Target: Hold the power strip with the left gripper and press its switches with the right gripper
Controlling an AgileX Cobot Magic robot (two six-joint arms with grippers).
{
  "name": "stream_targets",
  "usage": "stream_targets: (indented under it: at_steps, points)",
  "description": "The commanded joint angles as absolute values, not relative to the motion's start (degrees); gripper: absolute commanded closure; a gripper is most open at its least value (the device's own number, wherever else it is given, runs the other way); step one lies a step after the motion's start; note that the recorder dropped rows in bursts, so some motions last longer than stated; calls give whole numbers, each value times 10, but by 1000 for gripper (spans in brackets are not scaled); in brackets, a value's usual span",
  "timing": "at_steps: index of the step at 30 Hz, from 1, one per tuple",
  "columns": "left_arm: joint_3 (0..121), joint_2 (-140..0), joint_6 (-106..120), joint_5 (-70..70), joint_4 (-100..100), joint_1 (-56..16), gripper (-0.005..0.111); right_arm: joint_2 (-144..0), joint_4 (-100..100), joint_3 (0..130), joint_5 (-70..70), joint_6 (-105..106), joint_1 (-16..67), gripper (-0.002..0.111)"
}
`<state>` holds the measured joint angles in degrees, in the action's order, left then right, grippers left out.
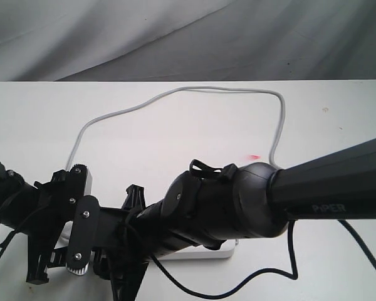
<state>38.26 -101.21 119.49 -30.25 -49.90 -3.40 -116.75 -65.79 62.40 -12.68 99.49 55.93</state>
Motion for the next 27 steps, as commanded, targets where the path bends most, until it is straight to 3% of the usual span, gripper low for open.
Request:
stream_targets:
  at_steps: [1, 27]
  points:
    - [384, -1014, 1199, -283, -489, -33, 52, -1184, -650, 607, -137, 989, 560, 71]
    - [384, -1014, 1199, -283, -489, -33, 52, -1119, -646, 607, -92, 1003, 560, 71]
